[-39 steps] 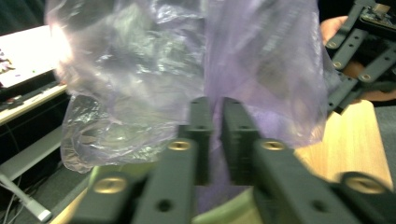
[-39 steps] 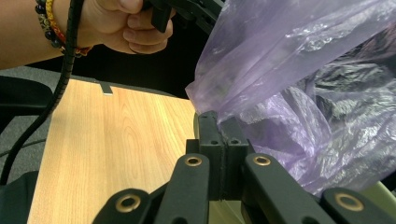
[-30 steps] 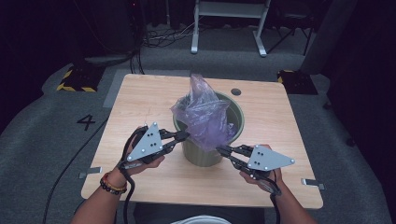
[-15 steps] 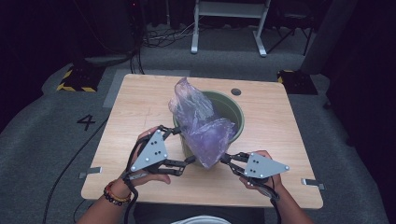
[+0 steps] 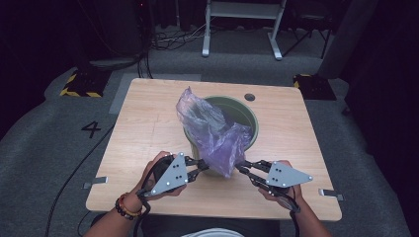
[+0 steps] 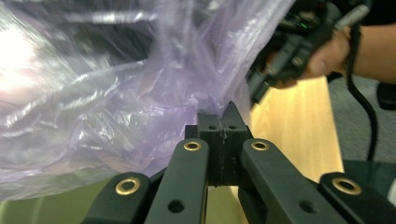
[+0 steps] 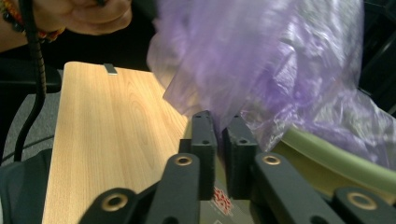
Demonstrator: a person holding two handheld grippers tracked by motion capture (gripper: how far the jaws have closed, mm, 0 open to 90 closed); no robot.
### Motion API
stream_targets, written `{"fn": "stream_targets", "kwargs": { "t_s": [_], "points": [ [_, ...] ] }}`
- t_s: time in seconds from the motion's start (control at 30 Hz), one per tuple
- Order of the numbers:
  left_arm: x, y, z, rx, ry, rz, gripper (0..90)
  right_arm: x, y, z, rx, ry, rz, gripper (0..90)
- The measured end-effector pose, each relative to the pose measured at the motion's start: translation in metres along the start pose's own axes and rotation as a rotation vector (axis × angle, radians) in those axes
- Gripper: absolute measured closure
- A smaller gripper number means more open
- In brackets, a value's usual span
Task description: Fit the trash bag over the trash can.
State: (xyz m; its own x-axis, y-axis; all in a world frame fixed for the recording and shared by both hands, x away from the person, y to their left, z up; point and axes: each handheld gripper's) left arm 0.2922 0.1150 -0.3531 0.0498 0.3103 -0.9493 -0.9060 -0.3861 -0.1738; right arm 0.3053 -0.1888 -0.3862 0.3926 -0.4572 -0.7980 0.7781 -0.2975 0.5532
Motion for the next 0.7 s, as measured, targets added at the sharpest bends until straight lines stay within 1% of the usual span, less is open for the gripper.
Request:
{"fn": "stream_targets", "kwargs": {
  "t_s": [0.03,0.07,0.1,0.17,0.2,0.23,0.3,0.33,0.37,0.4,0.47,0.53,0.57,0.6,0.63,0.7],
  "points": [
    [0.002,0.001,-0.001,0.006,-0.001,-0.002,90.0,0.002,0.001,0.003,0.007,0.008,-0.013,76.9],
    [0.004,0.002,-0.002,0.008,-0.007,-0.002,90.0,0.002,0.002,0.005,0.026,0.003,-0.016,74.9],
    [0.005,0.002,-0.003,0.008,-0.016,-0.011,90.0,0.003,0.002,0.007,0.037,-0.007,-0.017,72.6],
    [0.008,0.002,-0.006,0.009,-0.024,-0.014,90.0,0.003,0.003,0.012,0.050,-0.002,-0.024,64.1],
    [0.009,0.003,-0.007,0.015,-0.037,-0.021,90.0,0.004,0.004,0.013,0.057,-0.002,-0.031,60.2],
    [0.010,0.004,-0.009,0.016,-0.046,-0.024,90.0,0.004,0.006,0.016,0.064,-0.003,-0.046,57.0],
    [0.011,0.005,-0.012,0.019,-0.062,-0.039,90.0,0.006,0.009,0.019,0.061,0.006,-0.075,50.9],
    [0.012,0.006,-0.013,0.018,-0.068,-0.042,90.0,0.006,0.010,0.023,0.082,0.008,-0.095,48.5],
    [0.013,0.007,-0.015,0.017,-0.074,-0.046,90.0,0.006,0.012,0.025,0.087,0.013,-0.106,47.5],
    [0.013,0.007,-0.017,0.020,-0.079,-0.049,90.0,0.004,0.014,0.028,0.088,0.030,-0.123,46.4],
    [0.015,0.009,-0.020,0.017,-0.094,-0.062,90.0,-0.001,0.018,0.035,0.098,0.062,-0.137,44.2],
    [0.016,0.009,-0.023,0.019,-0.106,-0.063,90.0,-0.008,0.021,0.040,0.101,0.087,-0.138,43.5],
    [0.017,0.010,-0.024,0.017,-0.113,-0.068,90.0,-0.013,0.023,0.043,0.110,0.099,-0.144,42.5],
    [0.018,0.009,-0.026,0.009,-0.116,-0.067,90.0,-0.017,0.024,0.045,0.116,0.106,-0.142,42.5],
    [0.018,0.009,-0.027,0.006,-0.117,-0.066,90.0,-0.024,0.026,0.049,0.122,0.119,-0.140,42.7],
    [0.019,0.009,-0.028,-0.008,-0.124,-0.073,90.0,-0.033,0.028,0.051,0.128,0.129,-0.146,42.7]
  ]
}}
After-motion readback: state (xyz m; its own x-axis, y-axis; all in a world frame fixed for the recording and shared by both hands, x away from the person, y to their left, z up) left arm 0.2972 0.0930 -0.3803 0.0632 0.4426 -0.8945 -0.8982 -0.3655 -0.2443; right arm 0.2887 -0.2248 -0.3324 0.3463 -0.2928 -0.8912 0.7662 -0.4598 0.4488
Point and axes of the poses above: each handheld gripper's, and its own axes: z roughly backward along the jaws, x roughly out of its underside, y roughly to its right, and after that the axes turned 14 degrees about z, right-handed
